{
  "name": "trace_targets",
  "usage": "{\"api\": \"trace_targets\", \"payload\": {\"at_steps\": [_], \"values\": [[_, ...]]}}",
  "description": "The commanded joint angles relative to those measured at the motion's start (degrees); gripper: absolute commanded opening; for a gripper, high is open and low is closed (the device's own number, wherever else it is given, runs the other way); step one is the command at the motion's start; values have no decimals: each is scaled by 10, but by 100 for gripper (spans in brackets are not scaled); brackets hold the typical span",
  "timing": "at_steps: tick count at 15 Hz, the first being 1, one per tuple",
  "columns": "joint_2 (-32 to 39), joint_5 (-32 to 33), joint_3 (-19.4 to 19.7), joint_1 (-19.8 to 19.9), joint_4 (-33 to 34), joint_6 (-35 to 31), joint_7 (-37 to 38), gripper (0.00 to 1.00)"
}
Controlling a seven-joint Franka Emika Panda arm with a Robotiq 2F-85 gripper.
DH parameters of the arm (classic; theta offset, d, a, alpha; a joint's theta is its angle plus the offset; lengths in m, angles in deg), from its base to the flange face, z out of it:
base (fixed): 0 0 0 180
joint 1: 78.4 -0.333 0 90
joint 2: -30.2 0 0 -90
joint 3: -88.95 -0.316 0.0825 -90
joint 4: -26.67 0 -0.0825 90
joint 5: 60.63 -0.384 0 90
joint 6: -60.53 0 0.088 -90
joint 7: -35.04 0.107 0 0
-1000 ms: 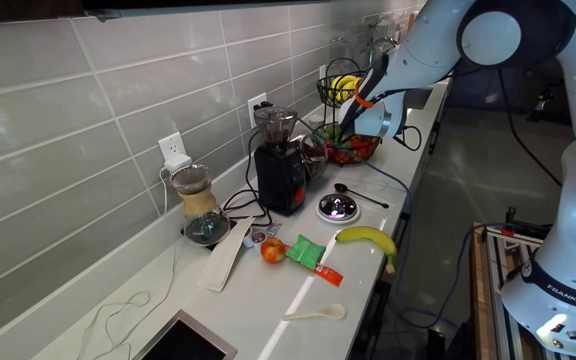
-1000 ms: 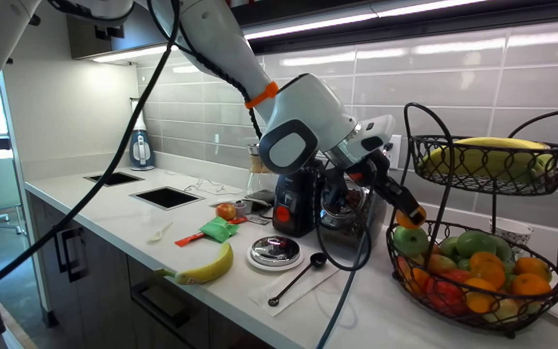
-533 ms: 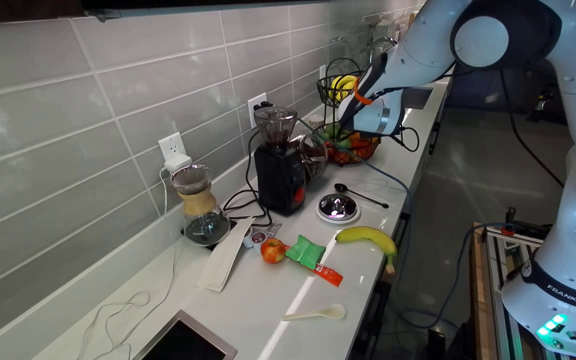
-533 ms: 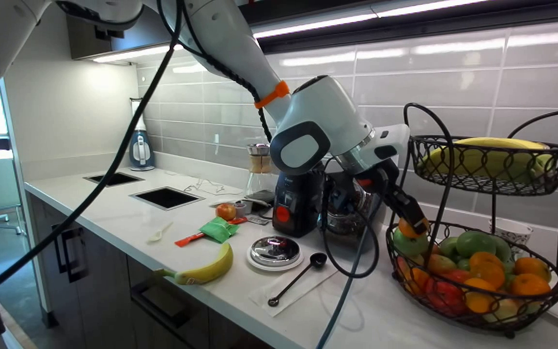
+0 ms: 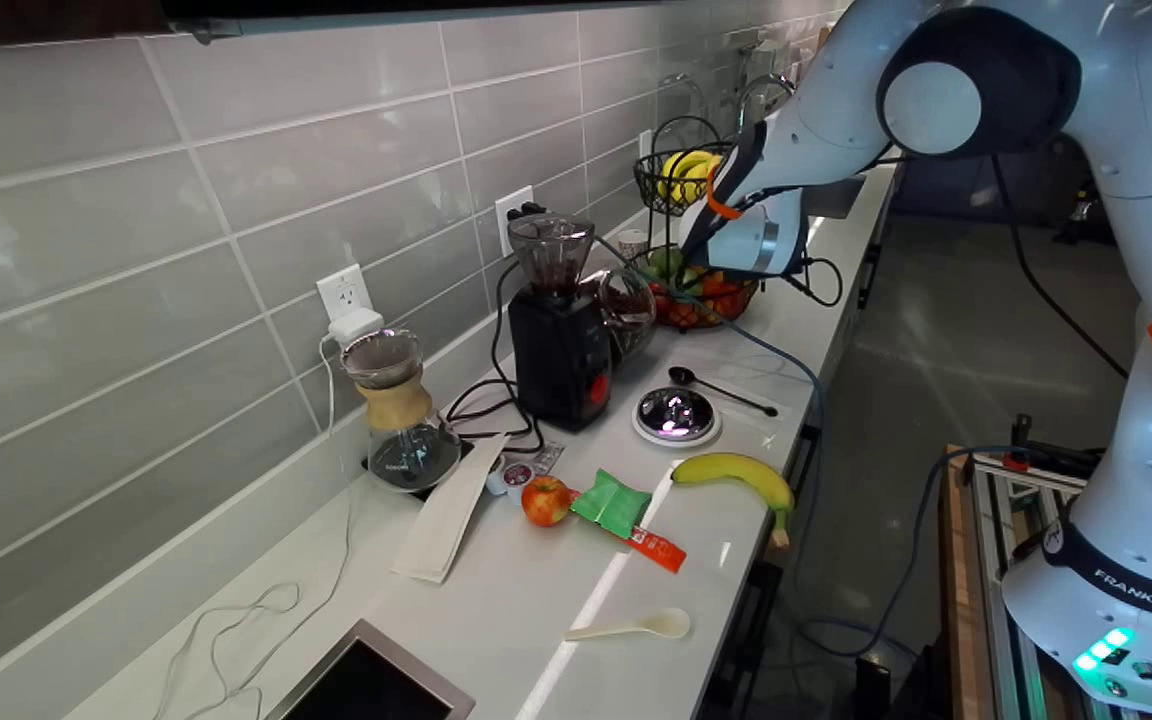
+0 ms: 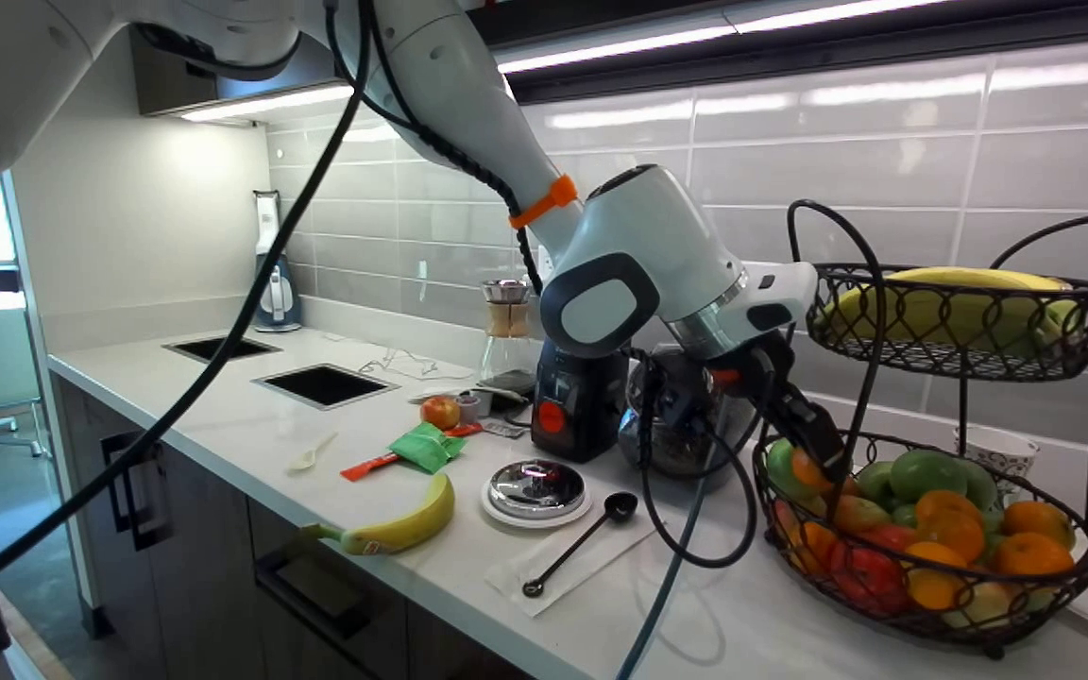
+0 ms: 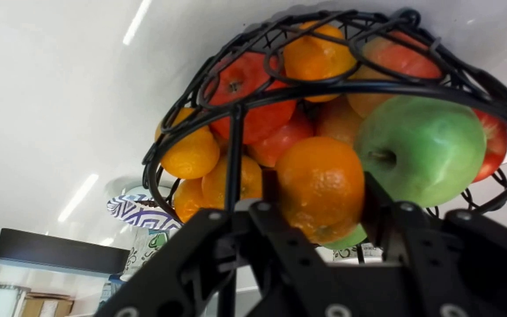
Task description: Put one orange from the counter in the bottom basket.
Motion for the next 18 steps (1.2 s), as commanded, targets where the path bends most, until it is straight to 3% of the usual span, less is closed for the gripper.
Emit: {"api": "trace_targets", "payload": {"at_steps": [1,4,6,7,8,9,10,11,15,18], "values": [[23,2,-1,10,22,19,7,21],[29,1,-3,11,27,18,6,23],[30,-3,-12,17,30,16,5,20],[13,90,-43,52,17,-3,78,19],[13,108,-49,58,19,-2,92,19],[13,138,-59,68,19,-2,119,24],[14,167,-67,79,20,-3,143,69],[13,192,-75,89,21,-3,163,70],[-10,259,-85,100,8,-4,228,97],[-29,235,-66,78,-2,-7,214,100]]}}
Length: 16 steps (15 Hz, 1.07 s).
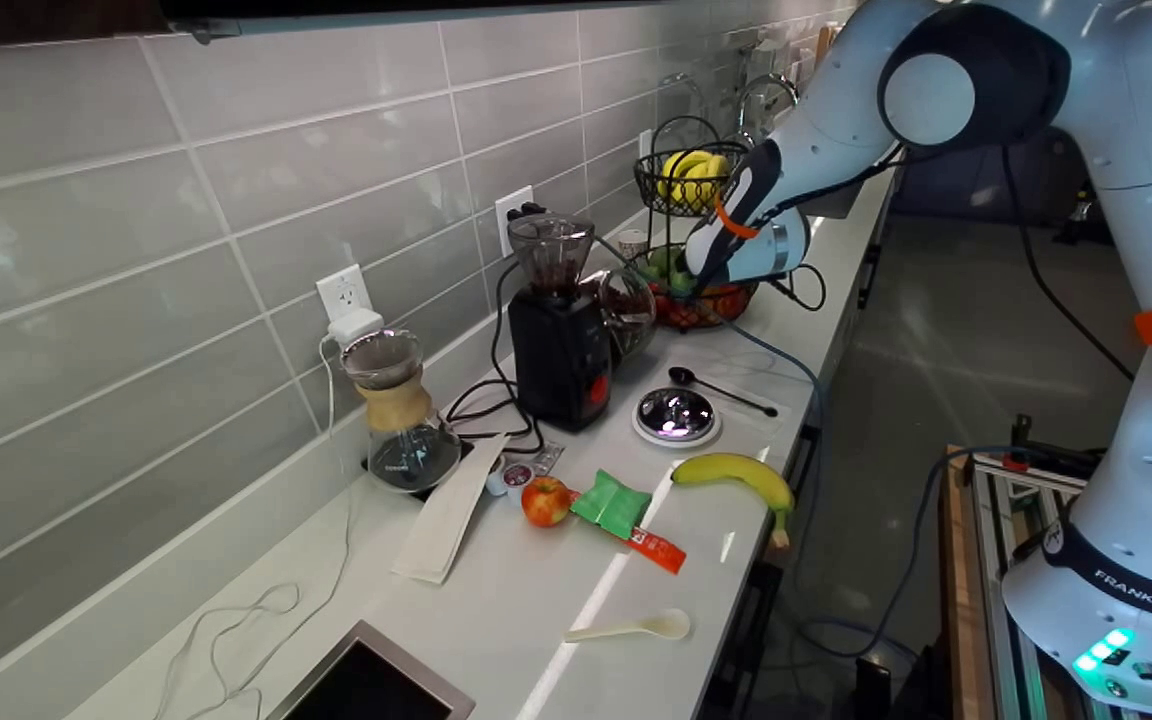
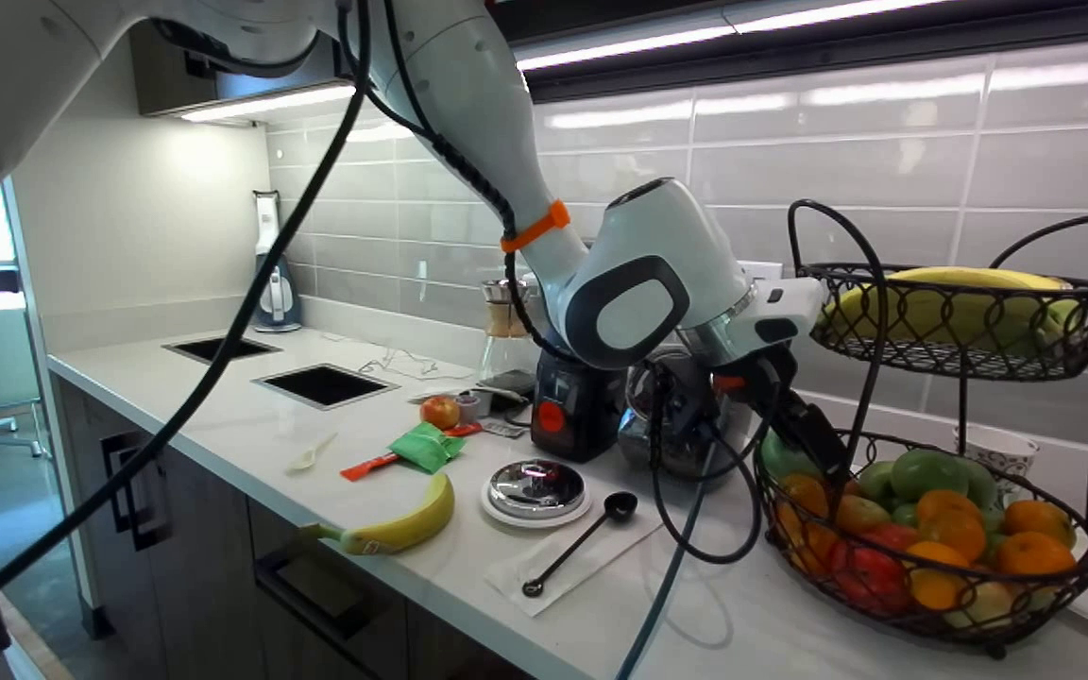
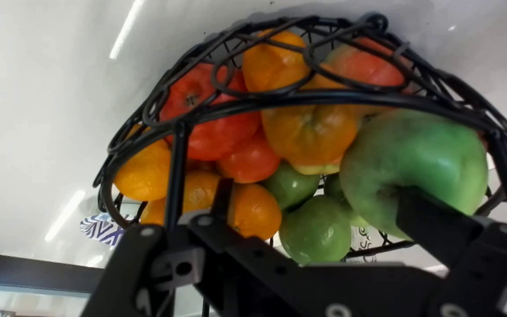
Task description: Put one orange from the counter in the bottom basket.
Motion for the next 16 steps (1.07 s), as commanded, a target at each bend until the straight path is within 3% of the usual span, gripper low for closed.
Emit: {"api": "trace_targets", "payload": {"at_steps": [1,7,11,16], "values": [[-32,-3,10,-15,-21,-6,2,100],[-49,3,88,-90,-44,22,13,100],[-54,8,171,-171,-69,54,18,100],[-46,18,310,-303,-86,149,57,100]]}}
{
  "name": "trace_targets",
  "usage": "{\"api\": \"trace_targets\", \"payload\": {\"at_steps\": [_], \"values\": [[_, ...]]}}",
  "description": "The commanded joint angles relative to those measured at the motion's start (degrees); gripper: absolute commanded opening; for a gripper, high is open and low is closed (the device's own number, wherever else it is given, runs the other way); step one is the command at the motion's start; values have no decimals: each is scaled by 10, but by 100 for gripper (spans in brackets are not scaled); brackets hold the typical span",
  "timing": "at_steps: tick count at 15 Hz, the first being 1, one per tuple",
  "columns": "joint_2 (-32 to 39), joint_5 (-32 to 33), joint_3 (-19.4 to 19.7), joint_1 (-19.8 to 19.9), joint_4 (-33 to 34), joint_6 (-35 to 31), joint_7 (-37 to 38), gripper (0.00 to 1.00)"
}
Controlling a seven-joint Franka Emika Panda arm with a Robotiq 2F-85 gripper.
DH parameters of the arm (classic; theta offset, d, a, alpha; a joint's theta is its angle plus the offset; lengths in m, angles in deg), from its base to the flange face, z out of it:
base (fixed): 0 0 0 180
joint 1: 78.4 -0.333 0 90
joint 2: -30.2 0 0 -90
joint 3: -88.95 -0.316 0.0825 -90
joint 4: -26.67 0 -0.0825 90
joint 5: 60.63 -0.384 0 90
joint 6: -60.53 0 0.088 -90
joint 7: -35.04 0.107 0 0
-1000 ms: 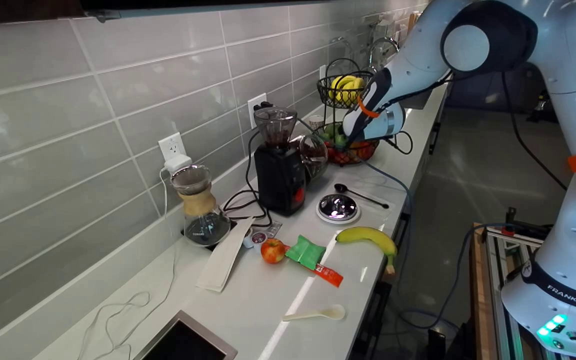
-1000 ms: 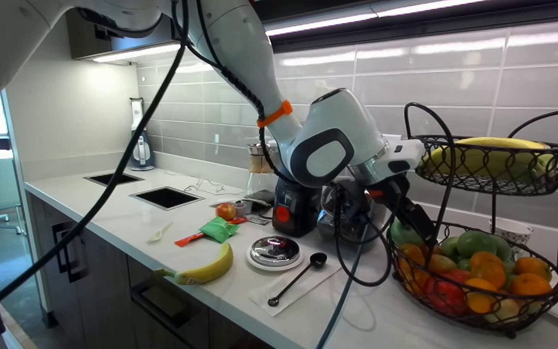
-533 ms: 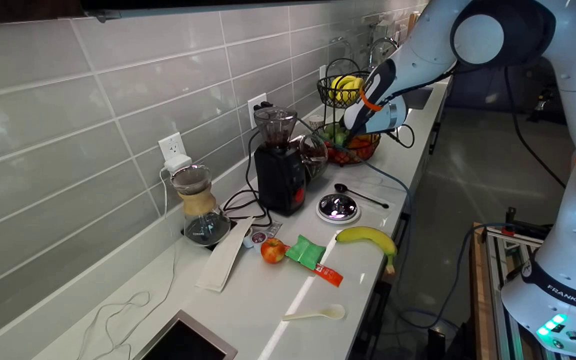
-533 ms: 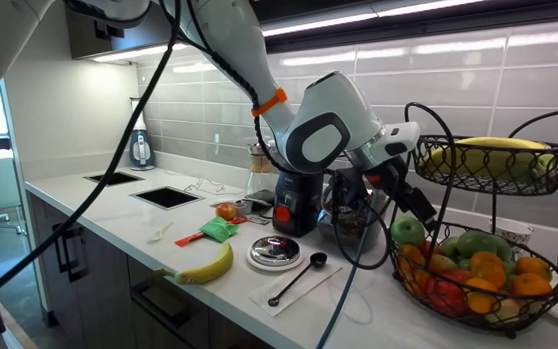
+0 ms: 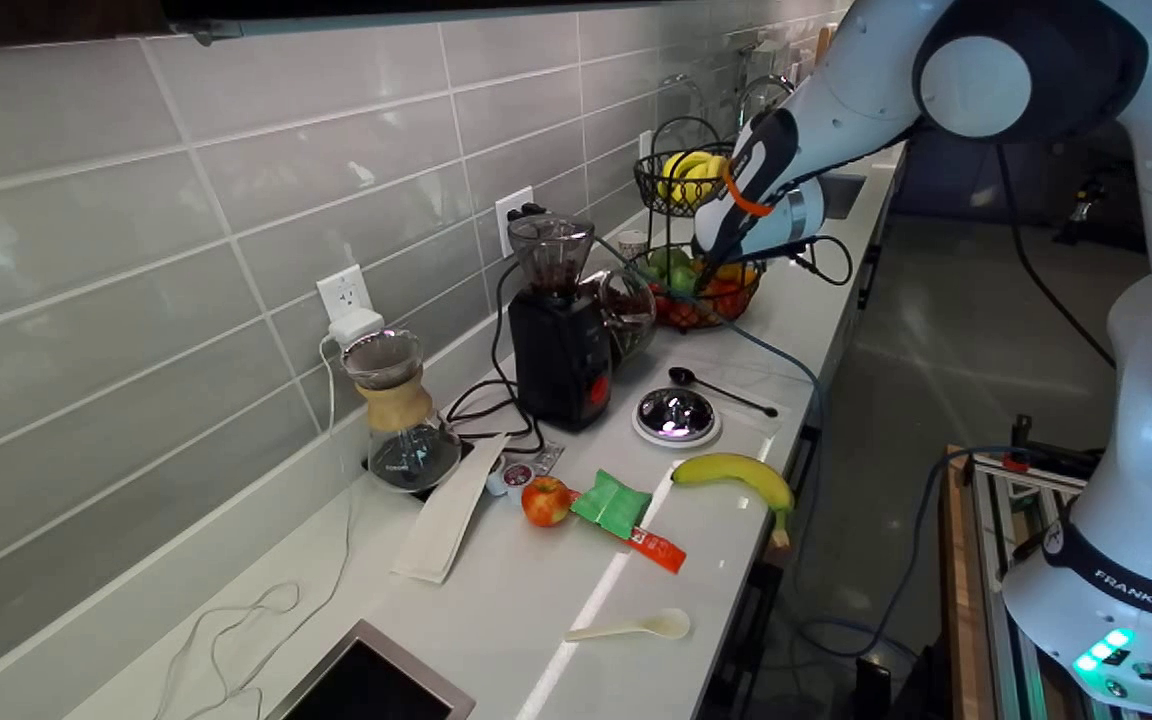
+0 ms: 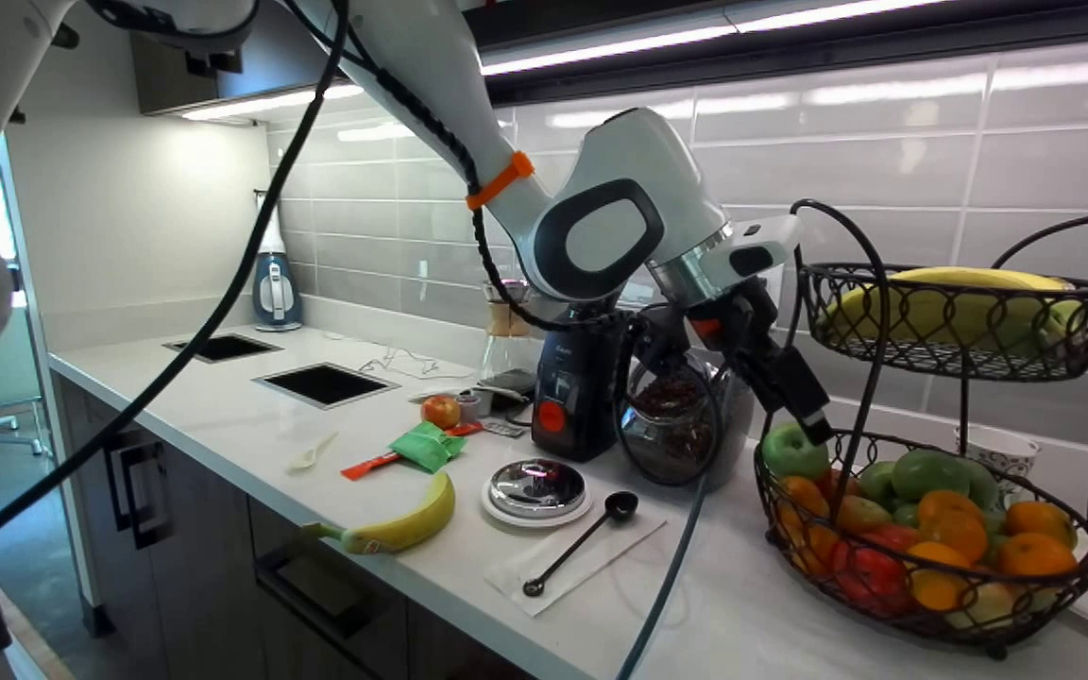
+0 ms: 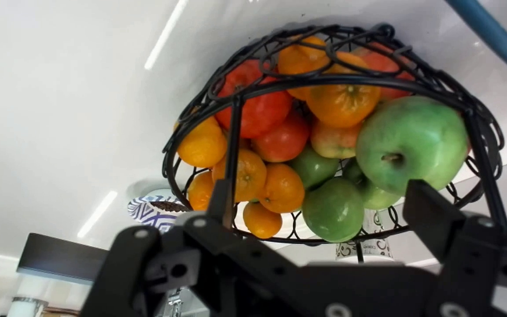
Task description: Put one orange from the counter in the bottom basket.
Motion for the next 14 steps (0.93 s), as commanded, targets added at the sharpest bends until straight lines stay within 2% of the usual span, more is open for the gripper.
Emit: {"api": "trace_targets", "payload": {"at_steps": [1,5,10,11,14], "values": [[-6,21,96,-95,-23,70,39,100],[-2,38,176,-173,-29,144,39,100],[3,39,248,-254,-51,165,40,100],[-31,97,198,-199,-38,142,69,100],[-29,94,220,-226,-46,143,70,100]]}}
